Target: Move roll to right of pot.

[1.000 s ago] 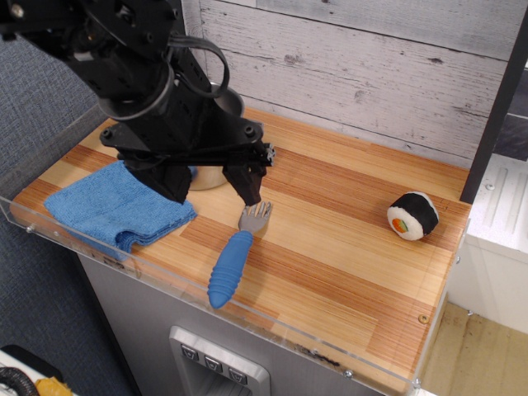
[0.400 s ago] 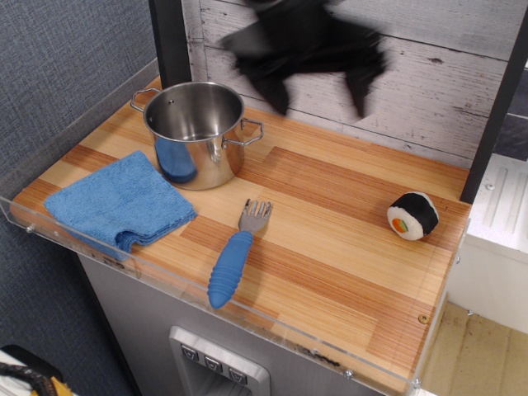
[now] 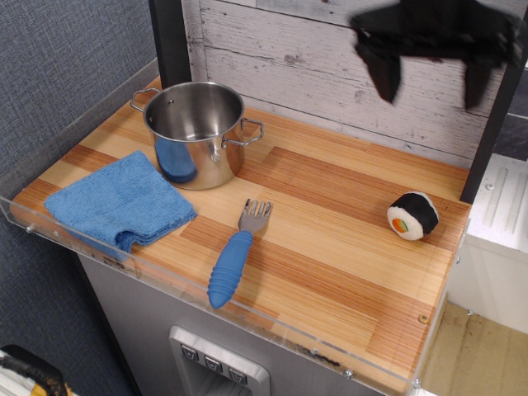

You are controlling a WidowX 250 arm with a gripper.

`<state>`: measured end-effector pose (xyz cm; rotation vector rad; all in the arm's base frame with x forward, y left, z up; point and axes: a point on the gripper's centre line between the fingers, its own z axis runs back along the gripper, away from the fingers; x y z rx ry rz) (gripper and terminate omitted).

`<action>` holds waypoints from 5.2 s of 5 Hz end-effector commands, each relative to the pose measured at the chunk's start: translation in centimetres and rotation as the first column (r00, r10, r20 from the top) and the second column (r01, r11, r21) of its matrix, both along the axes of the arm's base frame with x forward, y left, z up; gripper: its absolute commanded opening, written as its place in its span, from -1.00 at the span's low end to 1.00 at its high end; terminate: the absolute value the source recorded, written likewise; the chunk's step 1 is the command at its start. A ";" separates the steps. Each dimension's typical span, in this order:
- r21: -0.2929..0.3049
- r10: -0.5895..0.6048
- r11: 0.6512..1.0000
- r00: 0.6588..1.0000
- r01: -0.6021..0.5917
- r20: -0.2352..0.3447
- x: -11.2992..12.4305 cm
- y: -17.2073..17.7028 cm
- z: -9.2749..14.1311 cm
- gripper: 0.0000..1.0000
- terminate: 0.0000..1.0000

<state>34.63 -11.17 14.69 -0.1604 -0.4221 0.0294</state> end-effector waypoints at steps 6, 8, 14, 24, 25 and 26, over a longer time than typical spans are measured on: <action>0.089 -0.041 0.994 0.983 0.058 -0.177 -0.6 0.7 -9.3 1.00 -1.00; 0.084 -0.042 0.995 0.981 0.059 -0.187 -0.1 -0.1 -10.6 1.00 -1.00; 0.046 -0.075 0.996 0.988 0.082 -0.135 -0.4 -0.6 -8.5 -1.00 -1.00; 0.149 0.198 0.973 0.971 -0.178 -0.134 3.2 10.2 -8.1 -1.00 -1.00; 0.146 0.193 0.975 0.969 -0.170 -0.158 3.1 10.3 -9.3 -1.00 -1.00; 0.143 0.181 0.977 0.966 -0.156 -0.184 2.9 10.0 -10.3 -1.00 -1.00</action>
